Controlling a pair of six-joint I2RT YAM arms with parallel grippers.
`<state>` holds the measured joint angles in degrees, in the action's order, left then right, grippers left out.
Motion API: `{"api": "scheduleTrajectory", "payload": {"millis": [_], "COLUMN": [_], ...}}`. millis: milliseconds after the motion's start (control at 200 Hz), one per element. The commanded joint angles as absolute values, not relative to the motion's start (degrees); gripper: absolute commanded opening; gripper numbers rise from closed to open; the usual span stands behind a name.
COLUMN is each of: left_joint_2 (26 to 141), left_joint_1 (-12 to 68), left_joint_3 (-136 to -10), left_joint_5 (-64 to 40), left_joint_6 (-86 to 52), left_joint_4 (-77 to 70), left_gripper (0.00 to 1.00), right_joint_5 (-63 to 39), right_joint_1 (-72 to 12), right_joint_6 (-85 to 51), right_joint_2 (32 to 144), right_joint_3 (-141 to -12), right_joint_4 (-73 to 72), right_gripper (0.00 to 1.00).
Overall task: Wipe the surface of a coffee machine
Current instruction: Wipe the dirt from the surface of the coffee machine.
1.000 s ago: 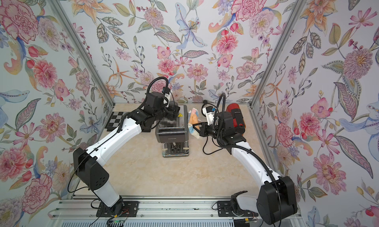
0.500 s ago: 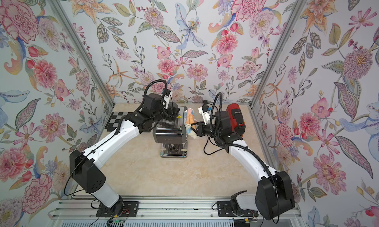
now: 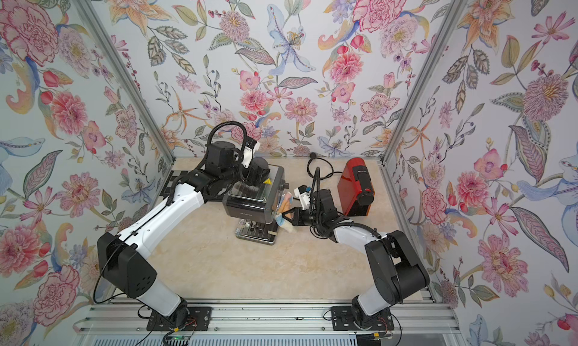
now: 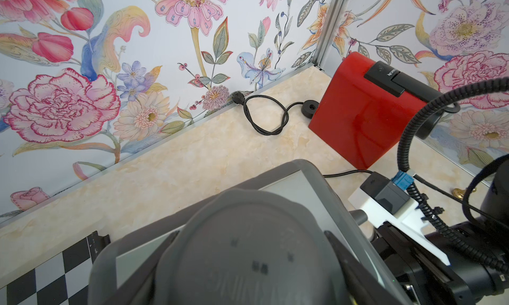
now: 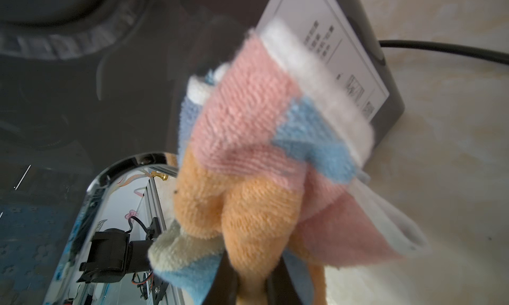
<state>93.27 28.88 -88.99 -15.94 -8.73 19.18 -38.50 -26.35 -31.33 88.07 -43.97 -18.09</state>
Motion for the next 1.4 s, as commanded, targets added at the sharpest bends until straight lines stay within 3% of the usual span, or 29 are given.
{"api": "scheduleTrajectory", "payload": {"millis": [0,250,580,921,1396], "left_joint_2": [91.96,90.31,90.18,86.45,85.89], "left_joint_1": [28.12,28.13,28.08,28.15,28.28], "left_joint_3": [-86.65,-82.96,-81.61,-78.61,-75.60], "left_joint_5": [-15.21,-13.80,-13.52,-15.19,-17.50], "left_joint_6": [-4.66,-6.49,-6.77,-7.29,-8.00], "left_joint_4": [24.30,22.11,21.45,18.96,16.48], "left_gripper": [0.46,0.47,0.48,0.48,0.48], "right_joint_5": [-38.42,-34.06,-30.89,-33.66,-34.10], "right_joint_1": [-27.58,-32.77,-36.72,-29.33,-22.20], "right_joint_6": [-31.35,-29.89,-31.46,-28.05,-29.04], "right_joint_2": [82.14,69.62,66.45,76.52,86.51], "right_joint_3": [-44.93,-47.35,-47.56,-61.29,-69.77], "right_joint_4": [-20.30,-10.22,-9.02,-7.86,-10.46], "right_gripper": [0.00,0.00,0.00,0.00,0.00]}}
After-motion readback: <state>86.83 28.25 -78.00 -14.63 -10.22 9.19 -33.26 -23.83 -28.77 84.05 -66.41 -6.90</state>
